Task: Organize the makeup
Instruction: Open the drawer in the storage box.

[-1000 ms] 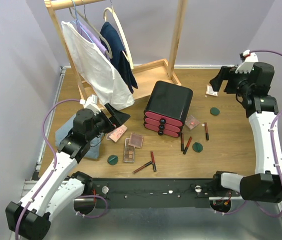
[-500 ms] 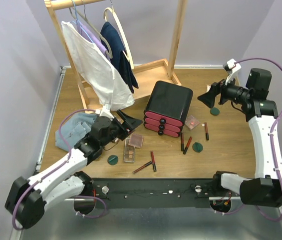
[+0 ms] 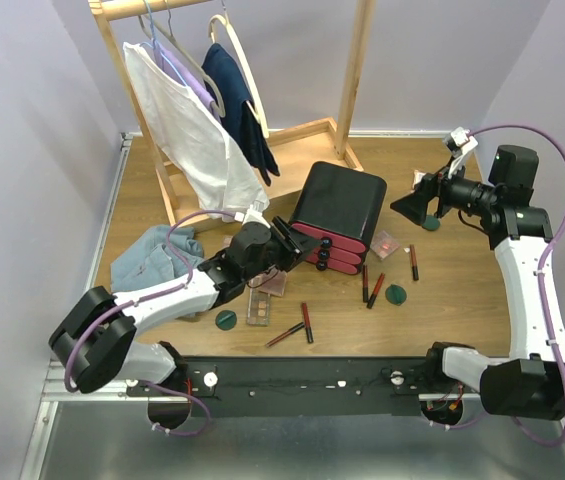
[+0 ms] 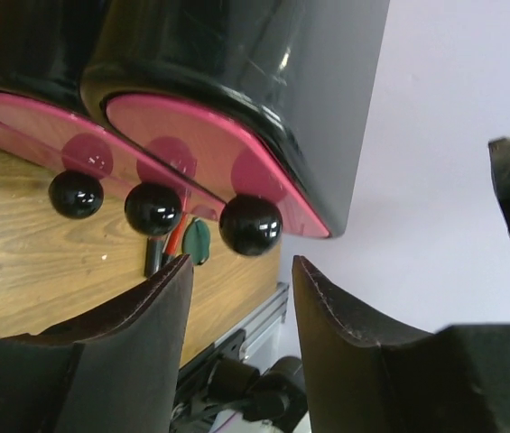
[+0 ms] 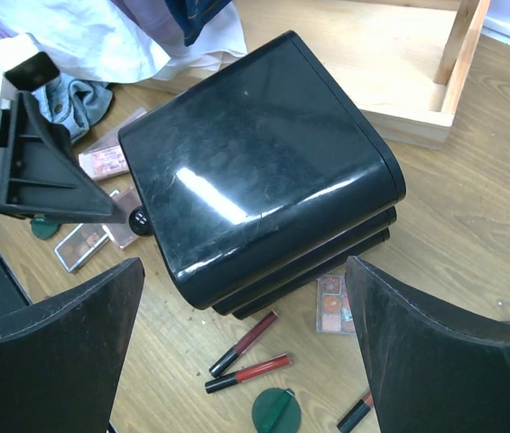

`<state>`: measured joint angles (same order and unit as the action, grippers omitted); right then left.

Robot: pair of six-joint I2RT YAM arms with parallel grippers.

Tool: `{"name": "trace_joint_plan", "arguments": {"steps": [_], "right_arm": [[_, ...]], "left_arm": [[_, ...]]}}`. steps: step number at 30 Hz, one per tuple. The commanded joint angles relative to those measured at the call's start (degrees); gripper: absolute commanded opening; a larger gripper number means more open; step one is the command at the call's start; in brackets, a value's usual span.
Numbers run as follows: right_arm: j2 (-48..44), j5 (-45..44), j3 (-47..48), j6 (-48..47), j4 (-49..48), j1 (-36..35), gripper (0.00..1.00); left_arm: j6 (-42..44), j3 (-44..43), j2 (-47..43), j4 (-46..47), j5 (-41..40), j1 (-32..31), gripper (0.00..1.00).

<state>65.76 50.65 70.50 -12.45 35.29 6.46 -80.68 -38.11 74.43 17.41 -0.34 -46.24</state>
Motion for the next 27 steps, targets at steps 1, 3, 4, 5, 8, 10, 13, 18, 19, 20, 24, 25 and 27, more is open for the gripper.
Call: {"name": "trace_joint_plan", "arguments": {"steps": [1,3,4,5,8,10,13,18,19,20,24,25,27], "right_arm": [[-1.86,0.85,-1.50,0.67,-1.54,0.31,1.00],[-1.86,0.67,-1.68,0.76,-1.71,0.31,1.00],[-1.86,0.59,-1.77,0.76,-1.80,0.31,1.00],[-1.77,0.67,-1.77,0.76,-1.71,0.31,1.00],[-1.60,0.32,-1.60,0.85,-1.80,0.31,1.00],[-1.60,0.24,-1.59,0.85,-1.71,0.31,1.00],[-1.60,0.24,-1.68,0.85,-1.71,0.40,1.00],[-1.51,0.15,-1.51,0.93,-1.63,0.31,1.00],[-1.51,0.15,-1.42,1.02,-1.63,0.31,1.00],[-1.51,-0.03,-1.33,0.85,-1.63,0.31,1.00],[-1.42,-0.20,-1.42,0.76,-1.63,0.31,1.00],[-1.42,-0.29,-1.50,0.58,-1.54,0.31,1.00],[-1.42,-0.47,-1.68,0.58,-1.63,0.31,1.00]], "left_arm": [[-2.64,-2.84,2.64,1.76,-4.41,-0.70,0.56],[-2.72,-3.29,3.79,1.75,-3.79,-0.70,0.54],[-2.98,-3.55,4.22,2.53,-3.44,-0.70,0.54],[-3.07,-3.55,5.19,3.06,-2.66,-0.70,0.52],[-3.42,-4.17,6.94,4.12,-1.60,-0.78,0.51],[-3.34,-4.78,7.65,4.12,-0.98,-0.78,0.51],[-3.34,-5.39,8.71,3.95,-0.63,-0.78,0.49],[-2.81,-6.19,10.38,4.65,0.16,-0.78,0.44],[-2.81,-6.45,10.64,4.65,0.25,-0.78,0.44],[-2.72,-6.45,10.82,4.91,0.34,-0.78,0.41],[-2.99,-5.31,9.86,5.70,3.06,-0.78,0.33],[-2.99,-4.53,9.33,5.53,3.32,-0.78,0.32],[-2.99,-3.73,7.22,4.83,4.29,-0.78,0.29]]}}
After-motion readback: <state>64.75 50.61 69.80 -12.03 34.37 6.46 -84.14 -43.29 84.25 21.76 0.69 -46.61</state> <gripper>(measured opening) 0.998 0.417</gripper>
